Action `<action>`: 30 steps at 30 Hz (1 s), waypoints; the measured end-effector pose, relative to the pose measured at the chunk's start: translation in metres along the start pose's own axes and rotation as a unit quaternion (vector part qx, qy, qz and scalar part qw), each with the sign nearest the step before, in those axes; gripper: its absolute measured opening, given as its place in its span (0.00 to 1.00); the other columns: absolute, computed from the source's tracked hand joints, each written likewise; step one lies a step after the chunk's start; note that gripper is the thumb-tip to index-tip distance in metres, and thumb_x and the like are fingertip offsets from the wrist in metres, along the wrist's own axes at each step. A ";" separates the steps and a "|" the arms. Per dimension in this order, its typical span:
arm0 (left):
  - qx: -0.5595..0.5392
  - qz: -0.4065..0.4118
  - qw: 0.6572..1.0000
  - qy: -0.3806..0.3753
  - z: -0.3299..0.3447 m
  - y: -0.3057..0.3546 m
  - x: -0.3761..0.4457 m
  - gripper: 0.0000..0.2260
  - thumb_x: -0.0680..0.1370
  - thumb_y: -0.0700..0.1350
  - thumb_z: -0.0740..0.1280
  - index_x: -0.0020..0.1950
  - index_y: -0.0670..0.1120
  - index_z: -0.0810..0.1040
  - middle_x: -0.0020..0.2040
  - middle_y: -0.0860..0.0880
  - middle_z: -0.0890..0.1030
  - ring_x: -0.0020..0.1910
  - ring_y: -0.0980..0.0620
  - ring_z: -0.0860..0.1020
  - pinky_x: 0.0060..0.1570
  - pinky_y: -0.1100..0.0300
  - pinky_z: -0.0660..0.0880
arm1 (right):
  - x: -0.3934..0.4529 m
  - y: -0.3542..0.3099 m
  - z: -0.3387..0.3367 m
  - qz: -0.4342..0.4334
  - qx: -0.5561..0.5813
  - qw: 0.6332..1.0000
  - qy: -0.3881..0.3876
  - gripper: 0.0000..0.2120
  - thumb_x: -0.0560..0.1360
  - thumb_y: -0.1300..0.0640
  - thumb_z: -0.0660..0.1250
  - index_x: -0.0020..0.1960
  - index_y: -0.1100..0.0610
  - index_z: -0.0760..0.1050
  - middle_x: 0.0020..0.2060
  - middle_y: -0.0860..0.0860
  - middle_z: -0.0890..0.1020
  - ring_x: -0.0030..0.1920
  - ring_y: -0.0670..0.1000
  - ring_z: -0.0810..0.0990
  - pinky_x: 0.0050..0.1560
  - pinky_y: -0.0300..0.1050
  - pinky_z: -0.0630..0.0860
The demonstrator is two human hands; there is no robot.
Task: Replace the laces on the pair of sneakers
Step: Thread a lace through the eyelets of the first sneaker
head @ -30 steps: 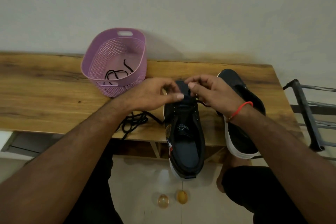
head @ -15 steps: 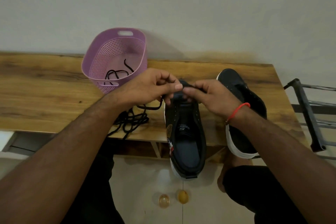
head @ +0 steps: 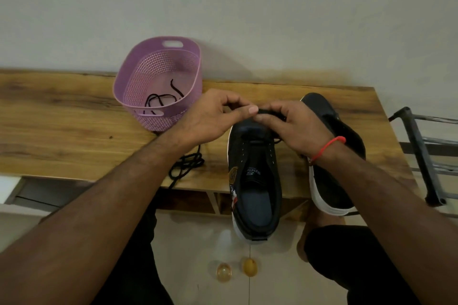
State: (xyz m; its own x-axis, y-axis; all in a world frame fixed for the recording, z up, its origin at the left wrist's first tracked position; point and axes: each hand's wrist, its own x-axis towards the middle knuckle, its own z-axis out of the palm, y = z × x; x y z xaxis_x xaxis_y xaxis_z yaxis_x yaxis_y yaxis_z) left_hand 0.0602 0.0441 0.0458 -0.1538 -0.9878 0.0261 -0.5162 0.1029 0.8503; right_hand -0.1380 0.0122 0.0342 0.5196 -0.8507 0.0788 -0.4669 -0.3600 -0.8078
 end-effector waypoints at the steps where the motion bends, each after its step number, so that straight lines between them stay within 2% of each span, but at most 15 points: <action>1: 0.008 -0.006 1.000 0.008 -0.004 -0.002 0.001 0.08 0.79 0.51 0.70 0.53 0.49 0.85 0.41 0.60 0.84 0.41 0.66 0.80 0.44 0.67 0.76 | 0.001 0.006 -0.003 0.028 0.019 0.998 0.047 0.07 0.80 0.55 0.66 0.54 0.53 0.83 0.39 0.45 0.82 0.39 0.39 0.78 0.42 0.36 0.76; 3: 0.032 -0.028 0.999 0.030 -0.014 -0.008 0.004 0.08 0.79 0.52 0.70 0.52 0.51 0.85 0.39 0.61 0.83 0.37 0.68 0.78 0.40 0.69 0.72 | 0.004 0.017 -0.014 0.128 0.132 0.967 0.174 0.09 0.81 0.56 0.65 0.47 0.51 0.83 0.34 0.47 0.79 0.36 0.43 0.76 0.38 0.39 0.73; 5: 0.067 -0.044 0.996 0.046 -0.025 -0.015 0.004 0.08 0.79 0.53 0.70 0.53 0.53 0.85 0.38 0.62 0.82 0.38 0.70 0.77 0.40 0.66 0.70 | 0.007 0.022 -0.031 0.201 0.265 0.902 0.278 0.11 0.80 0.57 0.64 0.43 0.51 0.82 0.32 0.45 0.77 0.33 0.43 0.74 0.34 0.38 0.71; 7: 0.118 -0.051 0.989 0.068 -0.031 -0.022 0.004 0.08 0.79 0.54 0.70 0.54 0.54 0.85 0.36 0.64 0.79 0.38 0.70 0.75 0.38 0.66 0.66 | 0.010 0.027 -0.042 0.218 0.282 0.882 0.307 0.09 0.79 0.60 0.65 0.44 0.51 0.82 0.36 0.46 0.80 0.35 0.44 0.77 0.37 0.39 0.73; 9: 0.150 -0.045 0.983 0.091 -0.033 -0.027 0.004 0.09 0.79 0.55 0.70 0.55 0.55 0.85 0.41 0.66 0.78 0.42 0.71 0.74 0.40 0.68 0.65 | 0.009 0.029 -0.043 0.199 0.167 0.929 0.265 0.15 0.76 0.63 0.66 0.59 0.50 0.79 0.51 0.47 0.81 0.47 0.46 0.80 0.49 0.43 0.77; 12: 0.124 -0.003 0.991 0.055 -0.021 -0.021 0.002 0.07 0.79 0.54 0.70 0.55 0.57 0.84 0.44 0.66 0.80 0.46 0.73 0.76 0.46 0.67 0.71 | 0.003 0.018 -0.031 0.093 -0.027 0.985 0.144 0.30 0.75 0.63 0.67 0.74 0.46 0.66 0.65 0.45 0.74 0.52 0.47 0.77 0.57 0.46 0.76; 14: 0.104 0.034 0.994 0.006 -0.007 -0.014 0.000 0.07 0.79 0.51 0.71 0.55 0.55 0.84 0.47 0.61 0.83 0.49 0.66 0.80 0.53 0.59 0.77 | 0.003 0.007 -0.020 0.023 -0.052 0.998 0.020 0.25 0.78 0.59 0.68 0.74 0.49 0.69 0.65 0.45 0.77 0.61 0.45 0.76 0.65 0.44 0.74; 16: 0.107 0.058 0.993 -0.008 0.003 -0.008 0.000 0.08 0.79 0.50 0.71 0.56 0.51 0.85 0.51 0.55 0.85 0.53 0.57 0.81 0.57 0.52 0.78 | 0.002 0.002 -0.010 0.000 -0.053 0.996 -0.075 0.14 0.80 0.56 0.66 0.66 0.53 0.78 0.55 0.44 0.83 0.55 0.39 0.79 0.56 0.35 0.76; 17: 0.106 0.058 0.993 -0.003 0.004 -0.006 0.002 0.08 0.79 0.49 0.71 0.57 0.51 0.85 0.51 0.54 0.85 0.53 0.56 0.81 0.57 0.50 0.78 | 0.002 0.002 -0.007 0.003 -0.059 0.995 -0.074 0.10 0.81 0.55 0.66 0.59 0.55 0.82 0.45 0.42 0.84 0.46 0.36 0.80 0.48 0.33 0.75; 19: 0.102 0.041 0.994 0.015 -0.001 -0.006 0.005 0.09 0.79 0.51 0.70 0.57 0.52 0.85 0.49 0.56 0.85 0.51 0.58 0.81 0.57 0.51 0.78 | 0.004 0.008 -0.009 0.034 -0.063 0.997 0.011 0.09 0.80 0.53 0.66 0.48 0.55 0.83 0.32 0.41 0.81 0.34 0.38 0.77 0.38 0.34 0.71; 22: 0.110 0.015 0.991 0.067 -0.015 -0.014 0.007 0.09 0.80 0.53 0.69 0.56 0.52 0.85 0.43 0.63 0.82 0.46 0.68 0.78 0.49 0.68 0.76 | 0.008 0.022 -0.029 0.140 0.043 0.968 0.201 0.10 0.80 0.52 0.66 0.44 0.51 0.83 0.34 0.45 0.81 0.37 0.45 0.77 0.42 0.43 0.73; 24: 0.107 -0.001 0.987 0.117 -0.022 -0.021 0.008 0.09 0.81 0.52 0.68 0.58 0.52 0.85 0.38 0.66 0.79 0.41 0.71 0.76 0.40 0.74 0.70 | 0.009 0.026 -0.042 0.183 0.121 0.939 0.264 0.08 0.80 0.52 0.66 0.46 0.51 0.83 0.38 0.48 0.84 0.41 0.52 0.80 0.47 0.49 0.77; 26: 0.107 -0.011 0.983 0.150 -0.024 -0.024 0.008 0.10 0.81 0.52 0.67 0.60 0.52 0.84 0.43 0.64 0.79 0.44 0.68 0.76 0.43 0.72 0.68 | 0.007 0.029 -0.043 0.178 0.093 0.946 0.253 0.08 0.79 0.54 0.67 0.56 0.52 0.82 0.50 0.50 0.84 0.53 0.54 0.82 0.58 0.52 0.78; 27: 0.105 -0.006 0.983 0.150 -0.022 -0.024 0.008 0.10 0.81 0.52 0.67 0.60 0.53 0.84 0.46 0.63 0.80 0.46 0.67 0.76 0.46 0.70 0.69 | 0.006 0.027 -0.039 0.155 0.029 0.962 0.222 0.14 0.78 0.55 0.68 0.64 0.52 0.78 0.57 0.50 0.82 0.60 0.53 0.79 0.64 0.51 0.75; 30: 0.098 0.029 0.991 0.087 -0.008 -0.016 0.004 0.09 0.80 0.50 0.69 0.59 0.53 0.84 0.48 0.62 0.82 0.47 0.65 0.79 0.48 0.69 0.72 | 0.002 0.015 -0.019 0.021 -0.151 0.987 0.056 0.27 0.77 0.53 0.70 0.74 0.51 0.67 0.71 0.50 0.72 0.72 0.51 0.67 0.75 0.55 0.61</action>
State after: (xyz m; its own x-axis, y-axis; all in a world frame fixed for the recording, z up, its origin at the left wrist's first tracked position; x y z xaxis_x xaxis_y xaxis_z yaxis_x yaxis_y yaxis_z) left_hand 0.0747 0.0375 0.0361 -0.0485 -0.9830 0.1769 -0.6674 0.1637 0.7265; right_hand -0.1569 -0.0022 0.0333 0.4210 -0.8984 0.1253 -0.6869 -0.4060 -0.6028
